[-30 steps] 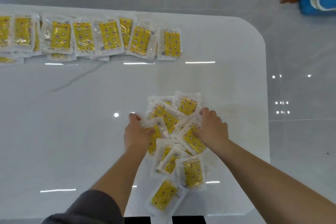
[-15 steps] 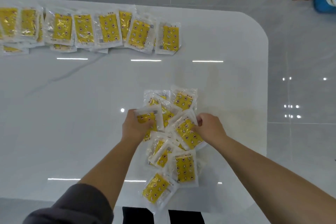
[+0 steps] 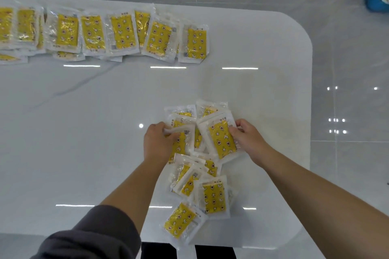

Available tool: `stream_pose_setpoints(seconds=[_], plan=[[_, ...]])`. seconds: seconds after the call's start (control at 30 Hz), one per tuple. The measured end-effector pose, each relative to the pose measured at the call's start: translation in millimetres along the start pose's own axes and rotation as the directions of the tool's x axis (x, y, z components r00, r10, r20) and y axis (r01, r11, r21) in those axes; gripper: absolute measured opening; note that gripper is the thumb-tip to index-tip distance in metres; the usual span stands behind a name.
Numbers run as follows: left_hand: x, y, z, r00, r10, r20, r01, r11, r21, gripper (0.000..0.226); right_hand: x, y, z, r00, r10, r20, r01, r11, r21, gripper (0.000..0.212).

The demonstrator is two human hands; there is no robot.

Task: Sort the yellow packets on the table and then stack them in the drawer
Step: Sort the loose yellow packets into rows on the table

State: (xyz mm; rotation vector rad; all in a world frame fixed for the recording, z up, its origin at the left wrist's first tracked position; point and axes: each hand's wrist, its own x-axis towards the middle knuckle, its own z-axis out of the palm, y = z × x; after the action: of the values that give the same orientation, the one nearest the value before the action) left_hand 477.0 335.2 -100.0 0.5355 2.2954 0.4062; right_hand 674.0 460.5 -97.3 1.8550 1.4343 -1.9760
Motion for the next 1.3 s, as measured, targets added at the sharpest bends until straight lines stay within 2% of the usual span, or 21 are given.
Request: stream_pose_setpoints(seconds=[0.13,0.2,0.33,0.47,0.67,0.73,0.83,0.87,0.93,1.0,1.07,1.17,1.3], plan=[[4,-3,-14,0.998,-0.019,0.052,0.022,0.999,-0.049,0.023,3,-3,1,0.996,0.066,0.055,-0.079,0.96,0.27,0.015],[6,-5,-25,0.999,-0.002,0.039,0.004,0.998,-0.063,0.025,1,-9,6,0.991,0.065,0.113,-0.1,0.937,0.335,0.023],[14,-15,-58,0.999,0.052,0.009,-0.05,0.989,-0.138,0.032,-10,-26,28,0.967,0.12,0.223,-0.178,0.949,0.262,0.05],[30,-31,-102,0.988,0.112,0.109,-0.09,0.978,-0.19,0.033,-17,-48,64,0.947,0.083,0.311,-0.181,0.937,0.299,0.049],[68,-79,-202,0.92,0.248,0.302,-0.179,0.955,-0.238,0.028,-24,-100,162,0.965,0.013,0.263,-0.111,0.925,0.362,0.058],[82,-97,-234,0.906,0.253,0.34,-0.163,0.949,-0.269,0.027,-27,-114,201,0.963,0.001,0.269,-0.104,0.923,0.37,0.054],[103,-123,-272,0.935,0.176,0.307,-0.016,0.887,-0.461,0.025,-31,-134,262,0.976,0.005,0.216,-0.092,0.913,0.398,0.024],[109,-129,-280,0.954,0.117,0.277,0.067,0.815,-0.576,0.021,-33,-141,279,0.983,0.01,0.183,-0.089,0.9,0.427,0.019],[116,-141,-289,0.964,-0.021,0.266,0.223,0.609,-0.761,0.016,-31,-151,307,0.991,0.028,0.131,-0.088,0.874,0.477,0.024],[120,-150,-293,0.944,-0.105,0.314,0.327,0.442,-0.835,0.026,-26,-161,328,0.993,0.061,0.097,-0.102,0.851,0.515,0.027],[122,-154,-296,0.925,-0.144,0.353,0.381,0.348,-0.856,0.029,-20,-172,344,0.994,0.07,0.088,-0.107,0.837,0.537,0.022],[135,-159,-310,0.93,-0.221,0.294,0.357,0.349,-0.867,0.029,-9,-193,364,0.989,0.054,0.141,-0.12,0.848,0.516,0.02],[179,-163,-341,0.958,-0.239,0.156,0.255,0.469,-0.846,0.025,12,-224,389,0.985,0.028,0.173,-0.112,0.861,0.496,0.02]])
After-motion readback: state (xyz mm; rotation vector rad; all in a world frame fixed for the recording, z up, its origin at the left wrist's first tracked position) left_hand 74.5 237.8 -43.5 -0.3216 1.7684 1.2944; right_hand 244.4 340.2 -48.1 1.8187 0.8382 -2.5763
